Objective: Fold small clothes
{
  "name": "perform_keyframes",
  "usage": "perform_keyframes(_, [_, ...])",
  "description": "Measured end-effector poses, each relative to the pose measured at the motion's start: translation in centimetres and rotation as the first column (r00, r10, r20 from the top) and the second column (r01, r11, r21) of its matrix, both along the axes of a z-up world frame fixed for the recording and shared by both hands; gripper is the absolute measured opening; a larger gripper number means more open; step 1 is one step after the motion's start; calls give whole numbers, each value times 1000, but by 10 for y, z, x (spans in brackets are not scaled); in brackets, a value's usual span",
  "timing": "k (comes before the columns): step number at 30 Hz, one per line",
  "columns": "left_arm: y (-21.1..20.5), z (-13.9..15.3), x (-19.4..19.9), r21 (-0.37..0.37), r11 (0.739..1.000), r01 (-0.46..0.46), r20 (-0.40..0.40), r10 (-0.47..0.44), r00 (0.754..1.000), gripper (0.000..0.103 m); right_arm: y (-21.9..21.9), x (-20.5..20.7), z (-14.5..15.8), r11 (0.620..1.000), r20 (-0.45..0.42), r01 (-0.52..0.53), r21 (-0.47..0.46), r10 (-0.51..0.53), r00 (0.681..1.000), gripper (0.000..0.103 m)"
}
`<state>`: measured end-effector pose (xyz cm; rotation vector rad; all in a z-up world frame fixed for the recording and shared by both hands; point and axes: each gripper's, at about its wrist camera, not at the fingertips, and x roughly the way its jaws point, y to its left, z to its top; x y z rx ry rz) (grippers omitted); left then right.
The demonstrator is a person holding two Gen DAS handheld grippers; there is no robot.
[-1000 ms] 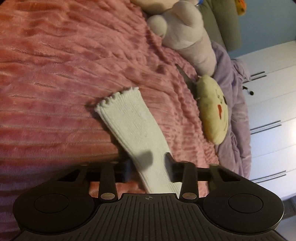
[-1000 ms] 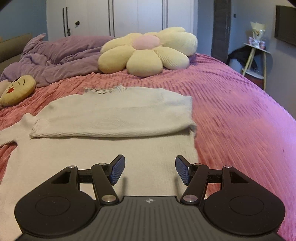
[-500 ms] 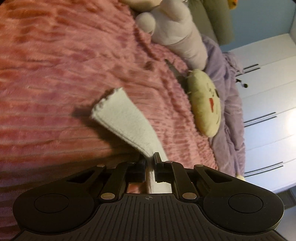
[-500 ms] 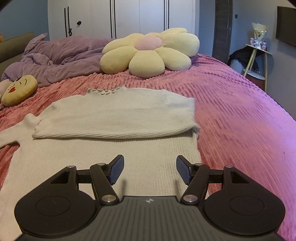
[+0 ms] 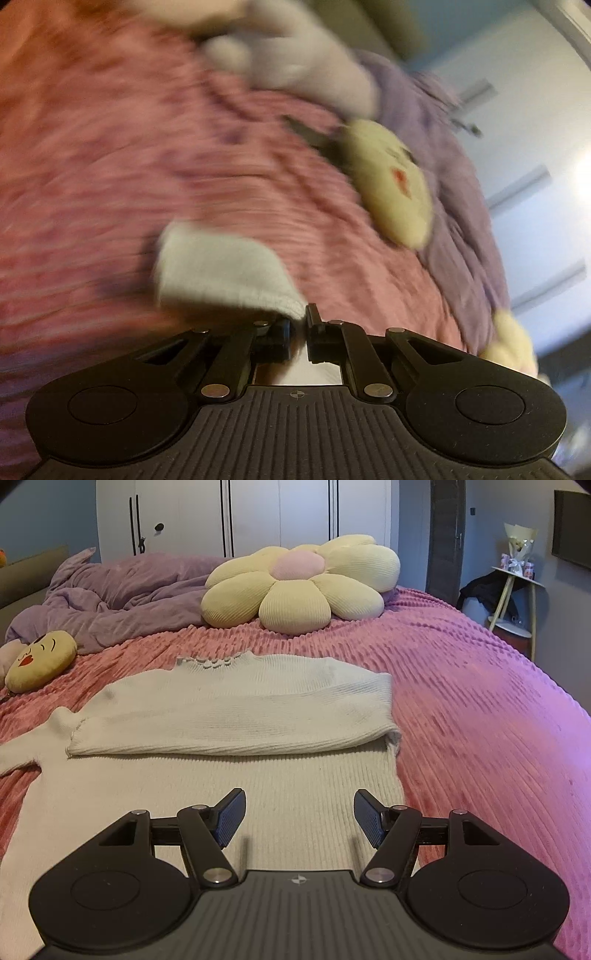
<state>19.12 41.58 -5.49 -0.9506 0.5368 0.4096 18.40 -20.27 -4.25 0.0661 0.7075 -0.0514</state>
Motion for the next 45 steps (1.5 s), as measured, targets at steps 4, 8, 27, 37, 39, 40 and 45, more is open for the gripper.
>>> perform_keyframes(4, [-68, 41, 35, 149, 966, 211, 35, -218, 975, 9, -1, -2, -2, 1000, 5, 5, 21, -5, 1000, 65])
perform_keyframes(8, [-172, 65, 67, 253, 857, 449, 53, -476, 878, 10, -1, -8, -3, 999, 11, -1, 43, 1, 1000, 65])
perform_keyframes(27, [-258, 1, 33, 351, 730, 587, -308, -502, 808, 51, 35, 37, 5, 949, 13, -196, 247, 199, 980, 64])
perform_keyframes(37, [-231, -9, 28, 335, 753, 565, -323, -472, 820, 52, 172, 119, 9, 923, -7, -378, 70, 380, 925, 39])
perform_keyframes(39, [-234, -8, 27, 344, 743, 574, -324, -480, 815, 52, 176, 136, 0, 926, -58, -365, 94, 372, 927, 11])
perform_keyframes(40, [-236, -8, 28, 348, 737, 579, -325, -485, 812, 52, 174, 140, -4, 927, -79, -358, 109, 367, 927, 6])
perform_keyframes(45, [-247, -4, 35, 376, 711, 595, -325, -500, 803, 52, 128, 123, 14, 950, 64, -266, 165, 259, 964, 6])
